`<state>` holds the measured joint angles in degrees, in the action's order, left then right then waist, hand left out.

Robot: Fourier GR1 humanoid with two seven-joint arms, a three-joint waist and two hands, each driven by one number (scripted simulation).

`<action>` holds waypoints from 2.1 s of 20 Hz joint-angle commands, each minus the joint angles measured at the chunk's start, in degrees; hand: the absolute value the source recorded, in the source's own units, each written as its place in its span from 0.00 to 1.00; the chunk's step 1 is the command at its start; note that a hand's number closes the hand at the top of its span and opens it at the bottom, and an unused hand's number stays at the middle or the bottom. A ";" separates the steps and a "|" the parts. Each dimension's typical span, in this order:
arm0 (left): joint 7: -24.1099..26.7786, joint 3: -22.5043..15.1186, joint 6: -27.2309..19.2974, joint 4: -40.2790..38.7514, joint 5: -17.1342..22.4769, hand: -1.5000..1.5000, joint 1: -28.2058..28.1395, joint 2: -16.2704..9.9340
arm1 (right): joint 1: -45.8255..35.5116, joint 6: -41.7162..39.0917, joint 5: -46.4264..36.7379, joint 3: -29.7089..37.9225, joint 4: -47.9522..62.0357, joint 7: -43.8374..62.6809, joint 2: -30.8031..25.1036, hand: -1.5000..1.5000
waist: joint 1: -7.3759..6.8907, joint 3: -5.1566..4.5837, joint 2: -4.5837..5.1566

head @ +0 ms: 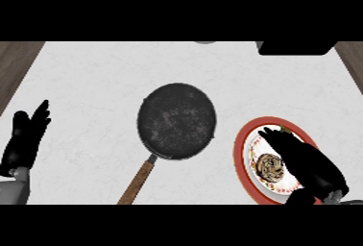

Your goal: Pick the cupcake from the plate and place it in the pan

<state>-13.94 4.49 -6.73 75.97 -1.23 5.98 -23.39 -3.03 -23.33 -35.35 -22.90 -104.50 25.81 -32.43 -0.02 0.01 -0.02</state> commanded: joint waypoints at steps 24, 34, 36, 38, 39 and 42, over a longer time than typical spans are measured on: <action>-1.97 6.10 6.01 1.38 -4.39 0.50 0.42 2.97 | -0.28 -5.65 -15.37 8.02 12.01 -9.20 10.73 0.00 | 0.01 -0.01 -0.02; -1.69 7.05 5.92 2.23 -5.33 0.50 -0.18 4.19 | -3.83 4.90 -23.68 8.30 19.44 -19.56 10.68 1.00 | -0.06 0.00 -0.01; -0.35 8.21 5.94 0.03 -5.67 0.50 1.87 3.57 | -3.41 3.03 -24.68 7.13 16.31 -17.31 13.14 1.00 | 0.05 -0.01 -0.01; -4.85 6.17 3.43 1.46 -7.75 0.50 4.40 5.19 | -2.50 6.54 -23.91 9.02 18.80 -20.36 12.24 1.00 | 0.14 0.00 0.01; -1.37 6.40 5.22 0.60 -7.18 0.50 1.18 5.43 | 1.41 4.84 -24.32 9.16 13.46 -17.49 12.26 1.00 | 0.20 -0.01 -0.03; 0.10 7.83 6.34 -0.58 -5.87 0.50 1.25 4.01 | 7.66 3.47 -23.75 10.44 6.54 -11.14 12.43 1.00 | 0.64 -0.04 -0.12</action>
<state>-14.71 11.11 -1.82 76.30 -7.98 7.16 -18.29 -0.43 -18.36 -59.45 -14.25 -91.34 10.13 -20.22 0.28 -0.01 -0.07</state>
